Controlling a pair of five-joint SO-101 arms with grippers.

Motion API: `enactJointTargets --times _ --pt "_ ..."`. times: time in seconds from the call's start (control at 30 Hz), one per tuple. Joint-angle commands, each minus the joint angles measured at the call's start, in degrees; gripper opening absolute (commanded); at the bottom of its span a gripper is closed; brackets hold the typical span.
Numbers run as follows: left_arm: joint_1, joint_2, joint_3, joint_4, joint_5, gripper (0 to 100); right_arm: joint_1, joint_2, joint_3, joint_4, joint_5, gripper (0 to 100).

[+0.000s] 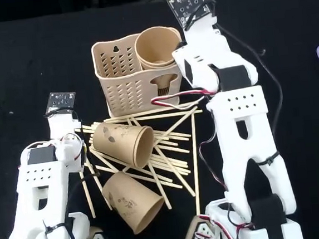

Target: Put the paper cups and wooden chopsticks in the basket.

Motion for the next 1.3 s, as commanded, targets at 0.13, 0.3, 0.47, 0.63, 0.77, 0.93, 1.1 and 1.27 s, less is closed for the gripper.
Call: enactJointTargets --times 0.13,0.3,0.47,0.63,0.77,0.93,1.1,1.27 --pt "0.0 -1.5 -0.7 -0.4 0.2 8 -0.4 -1.9 1.4 -2.3 0.0 1.1" --pt "0.0 -1.5 -0.7 -0.4 0.2 8 -0.4 -1.9 -2.0 -1.2 -0.4 1.1" --pt "0.0 -1.5 -0.7 -0.4 0.2 8 -0.5 -3.4 -10.2 7.5 -0.4 1.1" --pt "0.0 -1.5 -0.6 -0.4 0.2 8 -0.7 -12.0 -14.2 17.8 -0.4 1.1" --pt "0.0 -1.5 -0.6 -0.5 0.2 8 -0.9 -20.7 -9.6 23.9 -0.4 1.1" --pt "0.0 -1.5 -0.6 -0.6 0.2 8 -7.6 -29.7 12.4 22.2 0.2 1.2" --pt "0.0 -1.5 -0.6 -0.4 0.2 8 -17.1 -37.6 37.7 7.9 4.5 5.7" --pt "0.0 -1.5 -0.6 -0.5 0.2 8 -21.8 -45.7 54.7 -3.3 11.1 19.5"
